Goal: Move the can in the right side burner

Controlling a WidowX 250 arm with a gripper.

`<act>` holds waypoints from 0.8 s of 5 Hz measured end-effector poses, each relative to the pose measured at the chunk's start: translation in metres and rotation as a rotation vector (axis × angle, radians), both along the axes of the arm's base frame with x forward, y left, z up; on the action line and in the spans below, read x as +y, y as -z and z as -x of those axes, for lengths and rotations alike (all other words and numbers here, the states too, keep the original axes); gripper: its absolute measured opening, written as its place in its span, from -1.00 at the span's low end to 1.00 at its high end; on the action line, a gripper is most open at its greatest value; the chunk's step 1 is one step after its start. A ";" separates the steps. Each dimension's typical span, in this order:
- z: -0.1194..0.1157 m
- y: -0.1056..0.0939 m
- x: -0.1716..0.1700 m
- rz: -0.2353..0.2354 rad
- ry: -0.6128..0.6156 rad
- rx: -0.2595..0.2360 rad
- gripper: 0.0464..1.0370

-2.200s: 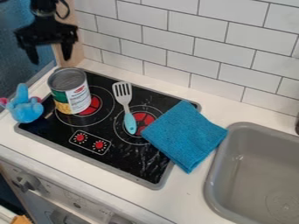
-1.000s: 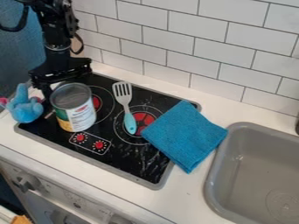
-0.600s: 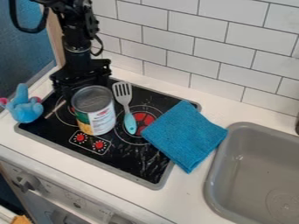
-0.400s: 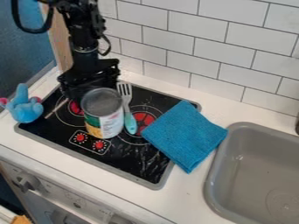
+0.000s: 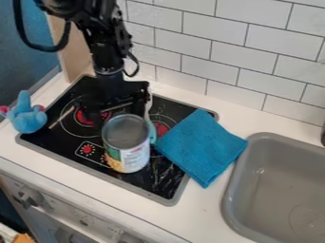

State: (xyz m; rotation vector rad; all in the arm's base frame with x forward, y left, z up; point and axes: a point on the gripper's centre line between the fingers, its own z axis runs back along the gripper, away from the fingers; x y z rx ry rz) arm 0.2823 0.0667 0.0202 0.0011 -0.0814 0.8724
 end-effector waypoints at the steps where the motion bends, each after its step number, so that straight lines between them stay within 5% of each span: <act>1: 0.010 0.004 -0.005 0.014 0.012 0.035 0.92; 4: 0.020 0.004 -0.012 0.045 0.052 0.051 0.92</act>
